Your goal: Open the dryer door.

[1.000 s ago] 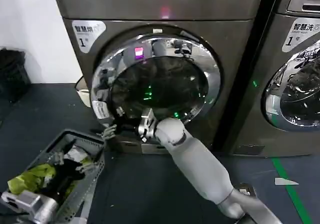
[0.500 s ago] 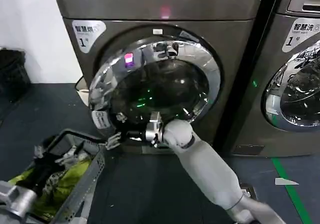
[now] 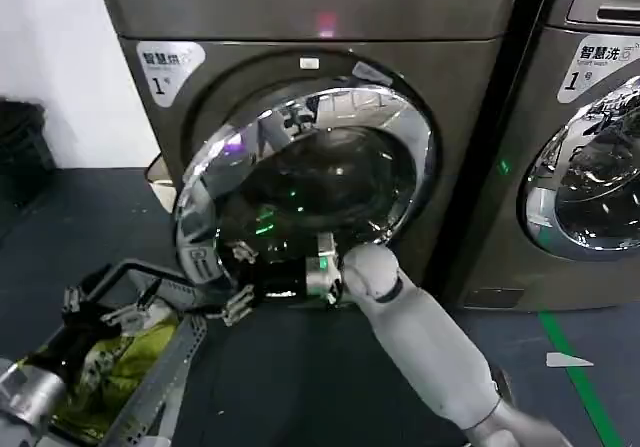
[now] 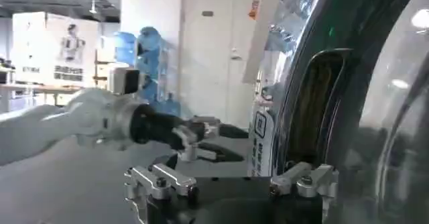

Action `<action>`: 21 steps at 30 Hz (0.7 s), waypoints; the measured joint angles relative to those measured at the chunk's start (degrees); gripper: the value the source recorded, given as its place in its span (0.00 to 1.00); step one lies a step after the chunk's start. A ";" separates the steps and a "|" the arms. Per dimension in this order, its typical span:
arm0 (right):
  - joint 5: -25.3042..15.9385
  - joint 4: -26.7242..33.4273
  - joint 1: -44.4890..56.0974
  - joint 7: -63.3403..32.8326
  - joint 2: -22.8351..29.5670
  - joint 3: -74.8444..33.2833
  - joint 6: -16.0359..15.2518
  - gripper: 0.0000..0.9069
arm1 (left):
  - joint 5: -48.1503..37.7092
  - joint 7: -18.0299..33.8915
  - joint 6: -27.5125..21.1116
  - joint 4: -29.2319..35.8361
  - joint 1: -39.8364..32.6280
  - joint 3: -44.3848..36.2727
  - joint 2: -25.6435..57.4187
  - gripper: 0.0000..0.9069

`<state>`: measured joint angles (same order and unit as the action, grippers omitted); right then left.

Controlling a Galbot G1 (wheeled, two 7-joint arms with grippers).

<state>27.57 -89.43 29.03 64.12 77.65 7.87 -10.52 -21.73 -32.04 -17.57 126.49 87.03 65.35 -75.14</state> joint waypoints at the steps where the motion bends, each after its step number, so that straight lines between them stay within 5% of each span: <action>1: 0.05 -0.10 0.06 0.72 -0.08 -0.16 0.26 1.00 | -0.20 -0.28 -0.12 -0.11 -0.02 0.00 0.09 1.00; 21: 0.18 -3.59 4.07 16.50 -5.90 -4.37 0.50 1.00 | -1.47 1.28 -0.42 -2.02 -3.83 -4.63 4.04 1.00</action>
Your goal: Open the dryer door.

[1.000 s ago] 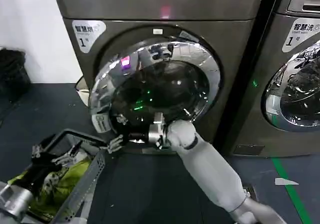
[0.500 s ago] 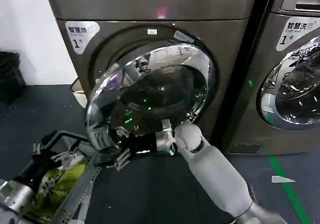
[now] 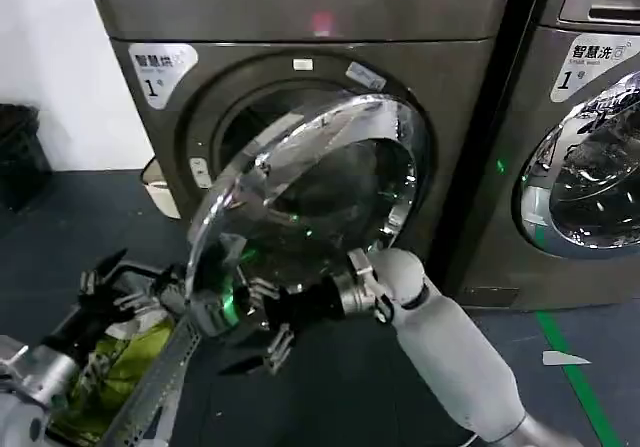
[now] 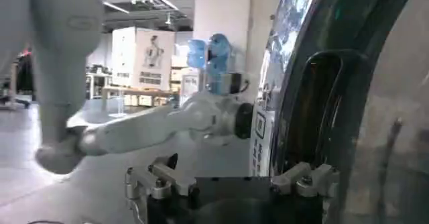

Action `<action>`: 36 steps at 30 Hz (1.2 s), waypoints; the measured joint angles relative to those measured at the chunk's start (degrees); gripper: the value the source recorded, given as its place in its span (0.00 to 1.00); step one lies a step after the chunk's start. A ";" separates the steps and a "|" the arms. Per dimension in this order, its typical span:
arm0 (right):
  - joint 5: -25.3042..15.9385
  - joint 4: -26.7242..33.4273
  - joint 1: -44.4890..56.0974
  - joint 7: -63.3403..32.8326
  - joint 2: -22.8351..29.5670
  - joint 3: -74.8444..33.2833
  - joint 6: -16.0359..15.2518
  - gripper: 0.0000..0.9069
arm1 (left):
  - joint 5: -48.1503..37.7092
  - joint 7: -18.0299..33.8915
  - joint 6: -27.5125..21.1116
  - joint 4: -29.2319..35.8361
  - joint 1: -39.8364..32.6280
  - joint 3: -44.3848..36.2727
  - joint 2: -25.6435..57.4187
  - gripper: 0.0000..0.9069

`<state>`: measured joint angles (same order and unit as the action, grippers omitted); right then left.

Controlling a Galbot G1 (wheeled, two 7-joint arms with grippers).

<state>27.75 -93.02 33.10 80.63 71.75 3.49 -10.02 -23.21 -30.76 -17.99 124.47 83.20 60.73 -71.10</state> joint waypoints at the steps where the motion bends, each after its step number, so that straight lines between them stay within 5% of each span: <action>1: -0.02 -0.27 0.20 0.24 -0.42 -0.20 0.03 1.00 | -0.22 0.02 -0.01 -0.08 -0.27 -0.39 0.43 1.00; 19: 3.25 -3.39 7.64 0.41 -7.06 -9.53 0.43 1.00 | -10.51 -1.60 -3.68 -3.19 -6.20 -10.88 12.08 1.00; 36: 7.53 -10.26 22.83 -7.48 -12.41 -36.80 2.36 1.00 | -14.33 -3.93 -4.04 -4.88 -11.83 -22.67 15.93 1.00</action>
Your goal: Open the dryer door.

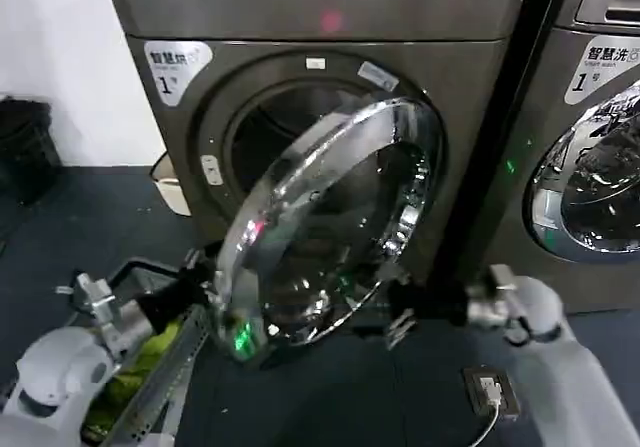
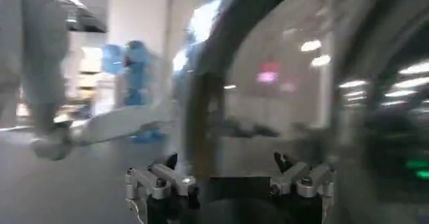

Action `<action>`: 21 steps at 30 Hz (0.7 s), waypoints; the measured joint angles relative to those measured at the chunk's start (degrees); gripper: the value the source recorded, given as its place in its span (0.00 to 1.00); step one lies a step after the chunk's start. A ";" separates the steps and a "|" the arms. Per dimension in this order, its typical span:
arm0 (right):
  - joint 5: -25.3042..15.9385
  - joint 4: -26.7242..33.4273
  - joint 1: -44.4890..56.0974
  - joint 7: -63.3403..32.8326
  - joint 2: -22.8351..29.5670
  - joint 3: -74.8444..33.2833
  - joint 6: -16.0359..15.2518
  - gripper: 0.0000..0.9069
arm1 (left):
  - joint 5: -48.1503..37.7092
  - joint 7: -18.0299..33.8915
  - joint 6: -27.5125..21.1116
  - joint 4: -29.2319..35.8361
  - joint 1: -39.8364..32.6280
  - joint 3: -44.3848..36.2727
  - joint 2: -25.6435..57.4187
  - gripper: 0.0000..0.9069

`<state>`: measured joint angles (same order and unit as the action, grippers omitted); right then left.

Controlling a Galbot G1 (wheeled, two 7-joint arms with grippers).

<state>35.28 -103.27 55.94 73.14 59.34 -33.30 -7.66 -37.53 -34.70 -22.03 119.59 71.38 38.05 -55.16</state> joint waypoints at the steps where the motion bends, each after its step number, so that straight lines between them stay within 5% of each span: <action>1: -0.27 -0.65 0.99 -1.13 -0.01 -1.50 -0.05 1.00 | 0.01 -0.32 0.00 -0.06 -0.34 -0.51 0.19 1.00; 10: 0.66 -7.32 11.20 -12.79 1.53 -17.75 0.83 1.00 | 0.91 -1.00 -0.14 1.44 -1.71 -5.94 1.43 1.00; 21: 2.20 -14.20 22.59 -32.20 9.55 -35.65 5.02 1.00 | 3.42 -1.13 -0.07 4.53 -4.27 -15.87 2.52 1.00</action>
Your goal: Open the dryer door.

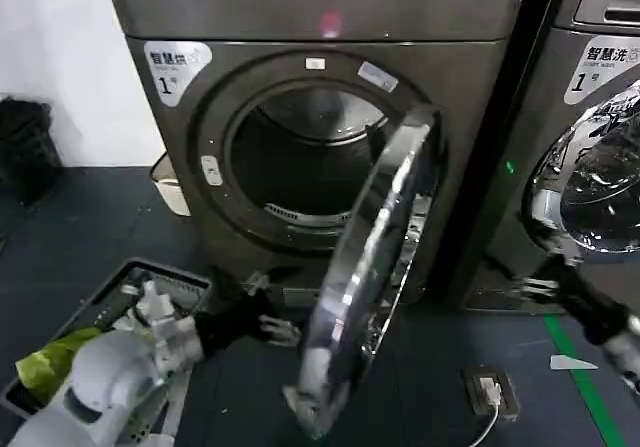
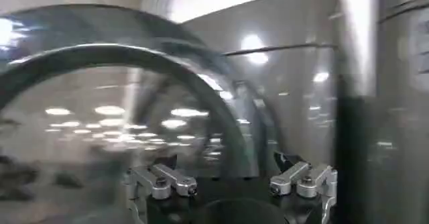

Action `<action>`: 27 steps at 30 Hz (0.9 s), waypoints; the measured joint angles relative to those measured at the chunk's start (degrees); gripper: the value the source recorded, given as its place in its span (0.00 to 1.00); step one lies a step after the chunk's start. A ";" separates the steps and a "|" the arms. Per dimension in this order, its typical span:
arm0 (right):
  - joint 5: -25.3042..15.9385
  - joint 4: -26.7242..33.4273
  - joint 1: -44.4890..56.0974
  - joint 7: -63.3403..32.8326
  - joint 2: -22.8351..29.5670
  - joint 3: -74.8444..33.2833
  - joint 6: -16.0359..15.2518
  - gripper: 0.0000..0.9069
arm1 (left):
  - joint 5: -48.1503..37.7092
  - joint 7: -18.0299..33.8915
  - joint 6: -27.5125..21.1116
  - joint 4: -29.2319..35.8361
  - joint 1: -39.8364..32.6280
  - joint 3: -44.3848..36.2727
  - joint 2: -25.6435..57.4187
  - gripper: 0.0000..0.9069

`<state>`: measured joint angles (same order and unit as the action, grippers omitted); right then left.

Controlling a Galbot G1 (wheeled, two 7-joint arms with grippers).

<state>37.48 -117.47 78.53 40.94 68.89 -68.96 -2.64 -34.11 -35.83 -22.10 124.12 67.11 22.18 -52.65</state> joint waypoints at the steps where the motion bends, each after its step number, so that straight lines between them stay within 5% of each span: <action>1: 0.11 -0.19 0.74 -2.17 0.36 -1.56 0.05 1.00 | -0.07 0.03 0.02 0.00 -0.42 -0.95 0.03 1.00; 7: -0.01 -0.94 4.84 -11.20 2.06 -10.54 -0.15 1.00 | 0.64 0.21 0.51 -1.08 -3.65 -7.17 -0.36 1.00; 15: -6.70 1.20 9.95 -27.92 1.71 -19.34 -2.47 1.00 | 2.64 0.63 0.65 -4.59 -10.68 -17.12 -4.21 1.00; 24: -0.87 8.05 12.54 -36.44 -3.17 -30.61 -8.63 1.00 | 3.11 3.72 3.06 -10.34 -19.67 -28.64 -9.91 1.00; 27: -0.51 10.25 12.94 -37.05 -4.88 -34.27 -8.37 1.00 | 2.87 4.54 5.83 -12.49 -22.21 -31.73 -11.69 1.00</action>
<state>36.97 -107.22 91.47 3.89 64.01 -103.23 -11.00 -31.24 -31.28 -16.27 111.64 44.90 -9.55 -64.33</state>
